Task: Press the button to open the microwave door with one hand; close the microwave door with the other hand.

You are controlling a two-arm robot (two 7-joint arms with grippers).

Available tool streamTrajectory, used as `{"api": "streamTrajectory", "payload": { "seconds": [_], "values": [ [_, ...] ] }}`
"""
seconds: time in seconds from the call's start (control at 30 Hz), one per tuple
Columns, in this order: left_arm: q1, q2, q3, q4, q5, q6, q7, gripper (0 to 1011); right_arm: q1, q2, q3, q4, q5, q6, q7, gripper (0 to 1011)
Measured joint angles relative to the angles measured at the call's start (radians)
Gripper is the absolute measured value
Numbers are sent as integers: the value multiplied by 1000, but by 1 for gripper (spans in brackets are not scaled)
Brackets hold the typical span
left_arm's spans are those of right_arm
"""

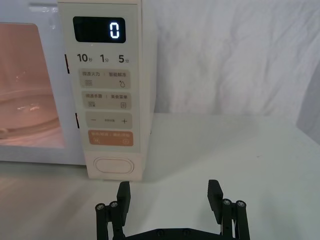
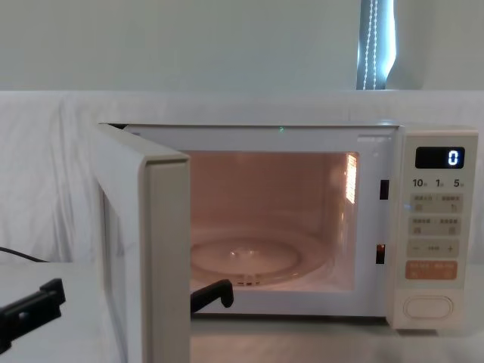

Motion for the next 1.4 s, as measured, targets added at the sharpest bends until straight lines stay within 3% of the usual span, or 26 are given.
{"api": "streamTrajectory", "payload": {
  "seconds": [0.17,0.4,0.67,0.73,0.83,1.27,1.4],
  "values": [
    [29,23,-24,-38,-48,15,-43,997,0,0,0,0,0,0,0,1002],
    [84,62,-76,-101,-140,58,-76,853,0,0,0,0,0,0,0,1002],
    [148,130,-142,-173,-248,121,-123,561,0,0,0,0,0,0,0,1002],
    [152,136,-146,-176,-255,123,-127,540,0,0,0,0,0,0,0,1002],
    [164,164,-162,-192,-293,136,-156,416,0,0,0,0,0,0,0,1002],
    [154,255,-166,-203,-373,164,-233,19,0,0,0,0,0,0,0,1002],
    [140,285,-162,-204,-413,179,-266,0,0,0,0,0,0,0,0,1002]
  ]
}}
